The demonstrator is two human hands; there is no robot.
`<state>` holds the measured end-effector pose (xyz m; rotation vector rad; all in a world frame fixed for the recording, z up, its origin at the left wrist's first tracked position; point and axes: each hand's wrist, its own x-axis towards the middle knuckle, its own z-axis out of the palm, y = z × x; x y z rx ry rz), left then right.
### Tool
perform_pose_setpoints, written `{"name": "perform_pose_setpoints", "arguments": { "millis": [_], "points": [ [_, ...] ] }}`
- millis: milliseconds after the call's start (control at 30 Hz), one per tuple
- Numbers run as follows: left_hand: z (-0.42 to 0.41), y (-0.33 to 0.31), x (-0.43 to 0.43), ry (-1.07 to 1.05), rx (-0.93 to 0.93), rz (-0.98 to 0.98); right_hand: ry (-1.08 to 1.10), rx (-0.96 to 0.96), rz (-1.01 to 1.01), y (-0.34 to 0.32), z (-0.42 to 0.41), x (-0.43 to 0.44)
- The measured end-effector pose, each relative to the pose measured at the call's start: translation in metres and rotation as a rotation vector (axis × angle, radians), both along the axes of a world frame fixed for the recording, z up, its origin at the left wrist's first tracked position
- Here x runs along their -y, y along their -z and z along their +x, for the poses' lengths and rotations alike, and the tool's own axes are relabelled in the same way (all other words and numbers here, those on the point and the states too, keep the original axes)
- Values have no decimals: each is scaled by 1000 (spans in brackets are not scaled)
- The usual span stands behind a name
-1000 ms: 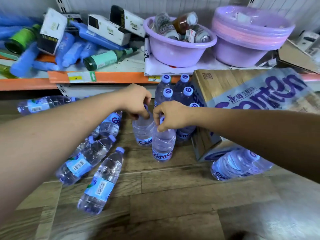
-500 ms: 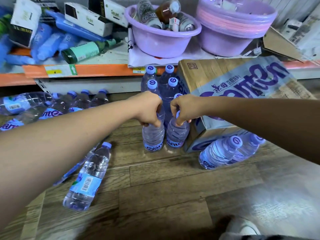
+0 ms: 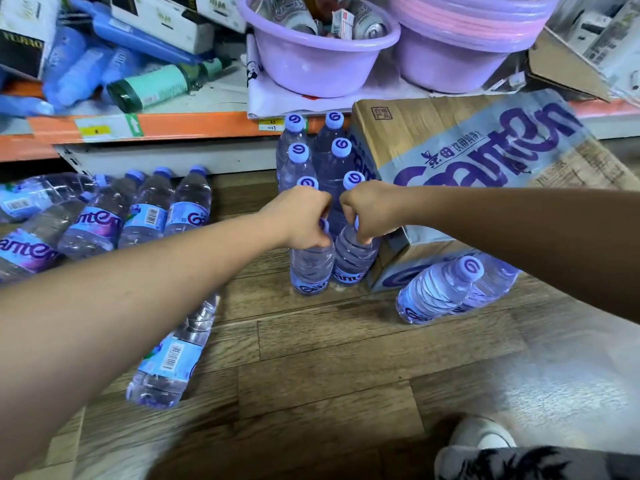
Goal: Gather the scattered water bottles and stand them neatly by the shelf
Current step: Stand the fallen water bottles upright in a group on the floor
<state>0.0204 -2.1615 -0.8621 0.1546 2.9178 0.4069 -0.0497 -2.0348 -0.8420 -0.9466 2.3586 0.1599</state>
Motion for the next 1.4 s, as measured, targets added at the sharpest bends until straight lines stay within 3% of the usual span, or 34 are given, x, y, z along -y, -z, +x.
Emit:
{"name": "perform_pose_setpoints", "arguments": {
  "millis": [367, 533, 667, 767, 867, 1000, 1200, 1400],
  "points": [
    [8, 12, 3, -41, -49, 104, -48, -35, 23, 0, -1, 0],
    [8, 7, 6, -33, 51, 102, -114, -66, 84, -20, -1, 10],
    [2, -5, 22, 32, 304, 198, -99, -70, -31, -41, -4, 37],
    [0, -16, 61, -106, 260, 277, -148, -151, -142, -44, -1, 58],
    [1, -14, 114, -282, 184, 164, -172, -152, -187, -34, 2, 81],
    [13, 3, 170, -422, 258, 129, -189, -87, -215, -12, 9, 121],
    [20, 28, 221, -622, 256, 103, -126, 9, -101, 38, 4, 186],
    [-6, 72, 236, -643, 220, 65, -159, 165, 27, 93, 11, 219]
  ]
}}
